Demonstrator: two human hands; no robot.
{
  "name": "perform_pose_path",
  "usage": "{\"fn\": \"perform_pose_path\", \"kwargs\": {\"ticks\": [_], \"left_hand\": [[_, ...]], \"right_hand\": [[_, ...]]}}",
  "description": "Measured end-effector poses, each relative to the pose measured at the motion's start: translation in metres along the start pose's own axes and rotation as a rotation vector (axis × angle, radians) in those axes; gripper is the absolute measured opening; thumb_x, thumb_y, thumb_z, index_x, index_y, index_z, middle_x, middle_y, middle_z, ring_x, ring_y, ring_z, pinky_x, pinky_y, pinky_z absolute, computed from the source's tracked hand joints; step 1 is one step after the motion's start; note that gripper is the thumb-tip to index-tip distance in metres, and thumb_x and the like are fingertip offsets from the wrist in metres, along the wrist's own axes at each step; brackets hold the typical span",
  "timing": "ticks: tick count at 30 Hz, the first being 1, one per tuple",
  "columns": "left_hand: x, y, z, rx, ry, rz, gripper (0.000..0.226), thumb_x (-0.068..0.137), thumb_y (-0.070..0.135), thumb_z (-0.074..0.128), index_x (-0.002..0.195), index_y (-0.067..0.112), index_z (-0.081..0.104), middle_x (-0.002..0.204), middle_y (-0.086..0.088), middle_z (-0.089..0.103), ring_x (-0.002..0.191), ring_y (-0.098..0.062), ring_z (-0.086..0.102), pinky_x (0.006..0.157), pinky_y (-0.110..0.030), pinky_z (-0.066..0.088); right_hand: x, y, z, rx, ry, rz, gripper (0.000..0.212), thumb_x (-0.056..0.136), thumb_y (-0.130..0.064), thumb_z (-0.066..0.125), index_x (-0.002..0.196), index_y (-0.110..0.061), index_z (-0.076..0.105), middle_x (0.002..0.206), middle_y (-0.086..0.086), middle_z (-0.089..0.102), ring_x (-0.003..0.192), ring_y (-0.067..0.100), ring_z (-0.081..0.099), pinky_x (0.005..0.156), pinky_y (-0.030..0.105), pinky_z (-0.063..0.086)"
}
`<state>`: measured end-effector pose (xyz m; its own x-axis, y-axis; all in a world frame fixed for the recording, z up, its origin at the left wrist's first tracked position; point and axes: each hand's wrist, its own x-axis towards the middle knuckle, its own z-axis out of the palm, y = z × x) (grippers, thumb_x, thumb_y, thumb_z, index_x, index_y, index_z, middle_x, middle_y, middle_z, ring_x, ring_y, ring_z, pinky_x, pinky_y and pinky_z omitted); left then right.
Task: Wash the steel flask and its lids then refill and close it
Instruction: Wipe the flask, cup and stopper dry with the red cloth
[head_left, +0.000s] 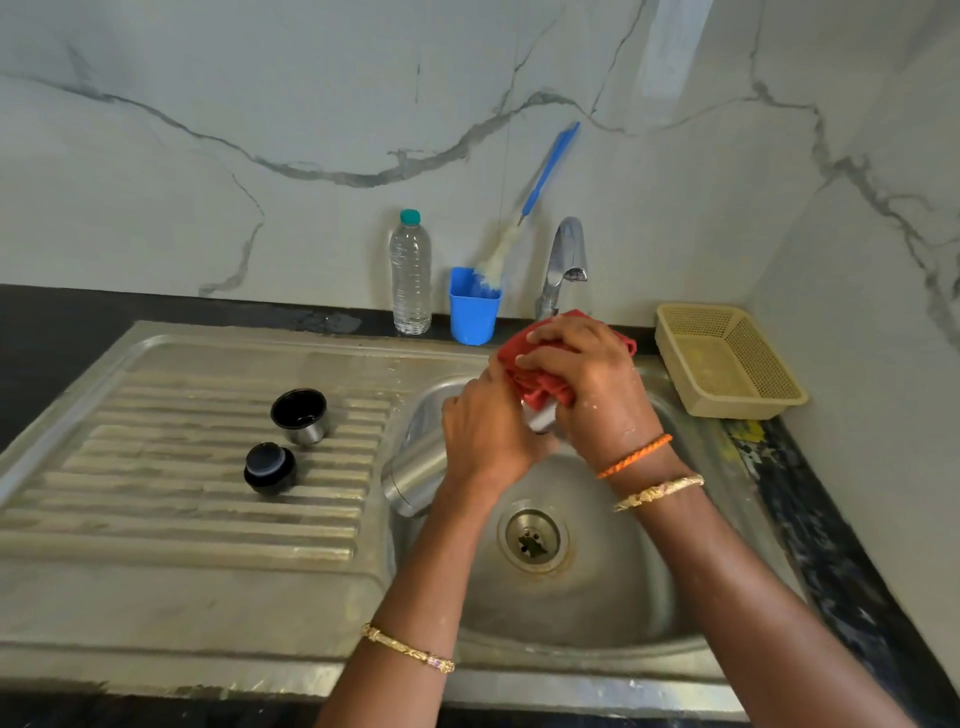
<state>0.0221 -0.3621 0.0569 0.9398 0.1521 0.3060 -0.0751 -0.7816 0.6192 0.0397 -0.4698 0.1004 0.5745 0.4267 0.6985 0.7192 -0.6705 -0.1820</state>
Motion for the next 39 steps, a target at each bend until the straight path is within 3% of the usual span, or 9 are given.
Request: {"fn": "perform_pose_path", "kwargs": {"ticks": [5, 8, 12, 16, 23, 28, 32, 35, 39], "left_hand": [[0.009, -0.021, -0.005, 0.016, -0.016, 0.031, 0.067, 0.06, 0.048, 0.081, 0.107, 0.019, 0.044, 0.097, 0.003, 0.066, 0.092, -0.021, 0.063, 0.076, -0.034, 0.043], [0.007, -0.021, -0.003, 0.059, -0.098, 0.15, 0.072, 0.059, 0.036, 0.085, 0.117, 0.02, 0.047, 0.102, 0.005, 0.065, 0.099, -0.019, 0.061, 0.089, -0.036, 0.042], [0.001, -0.021, 0.0, -0.026, -0.125, 0.191, 0.09, 0.053, 0.031, 0.088, 0.13, 0.019, 0.043, 0.109, 0.003, 0.065, 0.1, -0.018, 0.06, 0.094, -0.038, 0.045], [0.0, -0.028, -0.003, -0.112, -0.147, 0.168, 0.077, 0.049, 0.027, 0.089, 0.113, 0.018, 0.046, 0.099, 0.006, 0.063, 0.087, -0.014, 0.06, 0.082, -0.036, 0.051], [0.0, -0.035, 0.002, -0.489, -0.146, -0.066, 0.068, 0.049, 0.023, 0.086, 0.101, 0.03, 0.042, 0.091, 0.008, 0.064, 0.078, -0.014, 0.065, 0.067, -0.039, 0.056], [0.007, -0.038, 0.002, -0.694, -0.059, -0.229, 0.066, 0.052, 0.005, 0.087, 0.093, 0.032, 0.041, 0.09, 0.006, 0.064, 0.076, -0.01, 0.066, 0.068, -0.032, 0.055], [0.003, -0.031, -0.005, -0.713, -0.181, -0.181, 0.065, 0.059, -0.002, 0.084, 0.1, 0.026, 0.042, 0.092, 0.005, 0.064, 0.072, -0.003, 0.065, 0.061, -0.02, 0.054], [-0.008, -0.024, 0.005, -0.764, -0.204, -0.194, 0.063, 0.059, -0.004, 0.082, 0.102, 0.024, 0.045, 0.092, 0.004, 0.065, 0.073, -0.004, 0.065, 0.06, -0.017, 0.051], [-0.002, -0.032, 0.004, -0.841, -0.111, -0.269, 0.064, 0.061, -0.005, 0.082, 0.11, 0.018, 0.047, 0.094, 0.003, 0.065, 0.075, -0.003, 0.065, 0.062, -0.016, 0.051]], "right_hand": [[-0.033, -0.003, -0.011, -0.019, 0.003, -0.055, 0.023, 0.076, -0.019, 0.054, 0.084, -0.013, 0.075, 0.105, 0.007, 0.07, 0.112, 0.032, 0.058, 0.097, 0.044, 0.04], [-0.015, 0.006, -0.01, -0.041, -0.101, 0.045, 0.021, 0.066, -0.012, 0.073, 0.085, -0.018, 0.073, 0.101, 0.001, 0.069, 0.105, 0.028, 0.063, 0.093, 0.046, 0.044], [0.023, 0.033, -0.02, 0.592, -0.425, 0.466, 0.04, 0.067, 0.01, 0.051, 0.08, -0.02, 0.074, 0.089, 0.003, 0.072, 0.093, 0.02, 0.067, 0.087, 0.032, 0.052], [0.02, 0.056, -0.018, 1.009, -0.524, 0.612, 0.048, 0.054, 0.009, 0.053, 0.077, -0.026, 0.078, 0.084, -0.004, 0.074, 0.087, 0.01, 0.069, 0.08, 0.021, 0.053], [-0.017, 0.051, 0.009, 1.315, -0.116, 0.957, 0.049, 0.063, 0.021, 0.059, 0.101, -0.009, 0.065, 0.085, 0.002, 0.074, 0.084, 0.017, 0.07, 0.076, 0.032, 0.056], [-0.054, 0.004, 0.01, 1.161, 0.05, 1.009, 0.041, 0.077, 0.023, 0.051, 0.094, -0.01, 0.067, 0.082, -0.007, 0.074, 0.084, 0.007, 0.069, 0.079, 0.023, 0.055], [-0.038, -0.006, 0.012, 1.107, 0.238, 1.08, 0.036, 0.081, 0.019, 0.052, 0.085, -0.014, 0.068, 0.074, -0.012, 0.072, 0.078, 0.004, 0.067, 0.08, 0.02, 0.053], [-0.016, 0.005, 0.018, 1.063, 0.153, 1.08, 0.047, 0.081, 0.023, 0.043, 0.083, -0.018, 0.068, 0.071, -0.01, 0.072, 0.081, 0.01, 0.065, 0.088, 0.034, 0.052], [-0.018, 0.0, 0.006, 1.009, 0.061, 0.933, 0.048, 0.081, 0.022, 0.048, 0.089, -0.02, 0.069, 0.078, -0.016, 0.072, 0.085, 0.001, 0.066, 0.09, 0.023, 0.051]]}}
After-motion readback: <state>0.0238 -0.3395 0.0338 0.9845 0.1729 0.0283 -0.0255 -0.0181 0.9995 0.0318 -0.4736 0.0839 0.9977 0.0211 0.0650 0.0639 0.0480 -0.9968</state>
